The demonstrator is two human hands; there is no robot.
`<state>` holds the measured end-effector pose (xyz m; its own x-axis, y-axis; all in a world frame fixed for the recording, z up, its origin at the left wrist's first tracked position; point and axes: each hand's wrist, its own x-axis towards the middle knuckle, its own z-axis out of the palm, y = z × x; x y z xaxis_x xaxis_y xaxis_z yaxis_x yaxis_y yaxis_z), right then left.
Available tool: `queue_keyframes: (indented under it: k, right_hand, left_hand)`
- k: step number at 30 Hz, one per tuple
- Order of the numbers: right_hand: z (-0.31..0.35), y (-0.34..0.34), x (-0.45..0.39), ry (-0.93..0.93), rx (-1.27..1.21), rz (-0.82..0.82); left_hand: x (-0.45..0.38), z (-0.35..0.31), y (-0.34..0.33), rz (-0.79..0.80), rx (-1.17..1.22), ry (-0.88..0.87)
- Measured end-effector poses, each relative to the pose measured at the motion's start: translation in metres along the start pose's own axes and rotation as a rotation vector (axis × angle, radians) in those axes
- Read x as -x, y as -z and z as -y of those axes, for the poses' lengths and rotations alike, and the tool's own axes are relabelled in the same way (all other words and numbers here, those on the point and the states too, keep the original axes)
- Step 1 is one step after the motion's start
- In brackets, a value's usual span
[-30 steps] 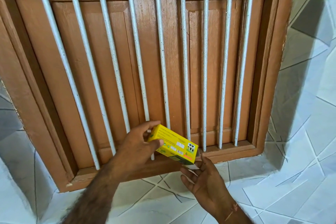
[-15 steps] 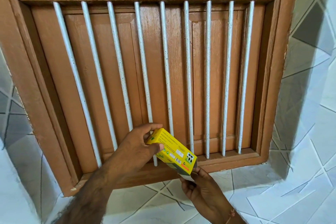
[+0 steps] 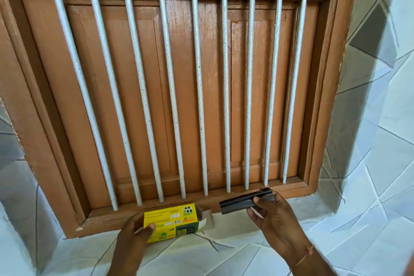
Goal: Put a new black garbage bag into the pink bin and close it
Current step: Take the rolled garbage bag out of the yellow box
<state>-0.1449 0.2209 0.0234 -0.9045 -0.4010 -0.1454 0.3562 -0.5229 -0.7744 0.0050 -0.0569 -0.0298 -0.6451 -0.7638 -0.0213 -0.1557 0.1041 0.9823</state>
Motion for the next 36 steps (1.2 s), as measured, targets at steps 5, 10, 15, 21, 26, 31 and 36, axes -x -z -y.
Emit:
queue_keyframes:
  k: [5, 10, 15, 21, 26, 31, 36]
  right_hand:
    - [-0.008, -0.009, 0.009, 0.011, 0.027, 0.044]
    - [-0.021, -0.031, 0.025, 0.035, 0.194, 0.167]
    - [-0.033, -0.051, 0.036, 0.029, 0.216, 0.26]
    - [-0.065, -0.063, 0.049, 0.023, 0.245, 0.049]
    - [-0.074, -0.081, 0.068, 0.089, 0.353, 0.045]
    - [-0.068, -0.074, 0.078, 0.085, 0.354, 0.072]
    - [-0.066, -0.059, 0.094, -0.048, 0.158, 0.054]
  left_hand:
    - [0.021, -0.022, -0.001, -0.233, -0.528, -0.305]
    - [0.061, -0.059, -0.039, 0.128, -0.433, -0.41]
    - [0.08, -0.078, -0.068, 0.391, -0.322, -0.471]
    - [0.083, -0.075, -0.07, 0.123, -0.029, -0.286]
    - [0.087, -0.063, -0.071, 0.108, -0.031, -0.298]
    - [0.086, -0.055, -0.056, 0.296, 0.016, -0.279]
    - [0.096, -0.054, -0.046, 0.358, 0.264, -0.046]
